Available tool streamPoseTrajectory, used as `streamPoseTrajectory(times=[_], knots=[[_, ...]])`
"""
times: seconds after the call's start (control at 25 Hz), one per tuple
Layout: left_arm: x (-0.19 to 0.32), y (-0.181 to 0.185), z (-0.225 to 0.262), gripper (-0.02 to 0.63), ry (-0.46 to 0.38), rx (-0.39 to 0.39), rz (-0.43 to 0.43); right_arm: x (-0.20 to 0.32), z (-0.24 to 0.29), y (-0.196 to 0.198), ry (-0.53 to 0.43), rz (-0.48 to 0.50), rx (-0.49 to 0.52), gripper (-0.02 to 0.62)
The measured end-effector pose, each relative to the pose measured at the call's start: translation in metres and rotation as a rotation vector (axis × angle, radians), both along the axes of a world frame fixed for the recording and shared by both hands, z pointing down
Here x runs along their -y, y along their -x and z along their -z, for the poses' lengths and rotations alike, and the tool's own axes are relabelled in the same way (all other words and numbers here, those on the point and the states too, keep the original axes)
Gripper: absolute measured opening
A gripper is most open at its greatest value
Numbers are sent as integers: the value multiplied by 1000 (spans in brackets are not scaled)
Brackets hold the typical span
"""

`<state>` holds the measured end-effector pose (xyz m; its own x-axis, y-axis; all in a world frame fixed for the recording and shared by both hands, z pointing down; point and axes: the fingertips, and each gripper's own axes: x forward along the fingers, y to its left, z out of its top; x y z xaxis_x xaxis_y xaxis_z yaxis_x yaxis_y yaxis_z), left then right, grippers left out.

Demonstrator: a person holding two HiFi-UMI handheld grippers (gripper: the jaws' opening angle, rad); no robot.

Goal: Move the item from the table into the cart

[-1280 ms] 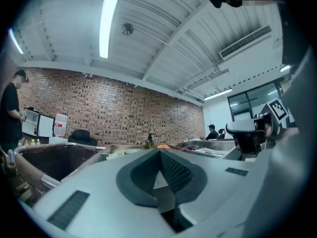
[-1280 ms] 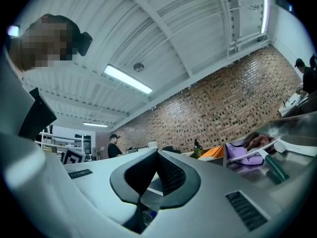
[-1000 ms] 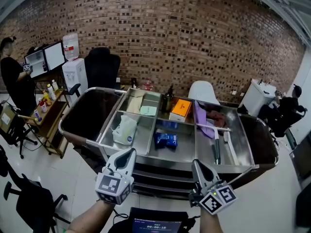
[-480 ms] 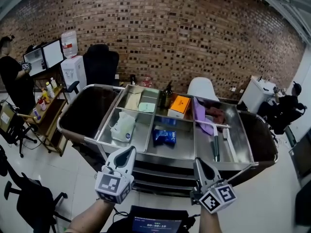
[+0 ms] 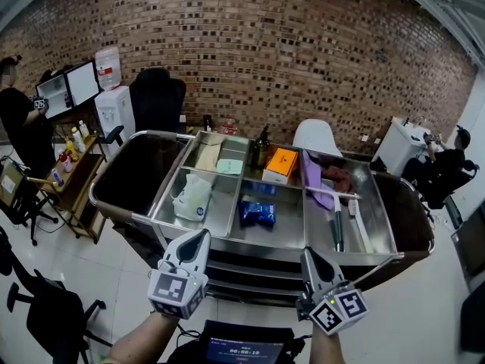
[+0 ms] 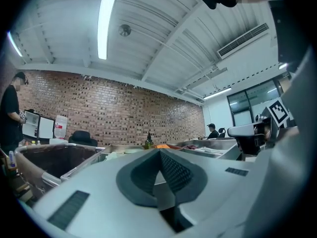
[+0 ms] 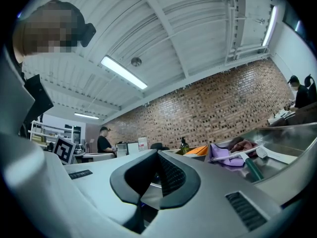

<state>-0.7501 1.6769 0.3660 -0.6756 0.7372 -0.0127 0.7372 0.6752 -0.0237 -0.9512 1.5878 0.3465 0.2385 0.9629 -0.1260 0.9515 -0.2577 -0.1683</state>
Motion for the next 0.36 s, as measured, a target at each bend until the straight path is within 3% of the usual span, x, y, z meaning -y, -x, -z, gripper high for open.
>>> streamPoseTrajectory(times=[0.36], knots=[[2, -3, 0, 17, -10, -1, 1, 2, -2, -3, -12, -5, 9, 3]])
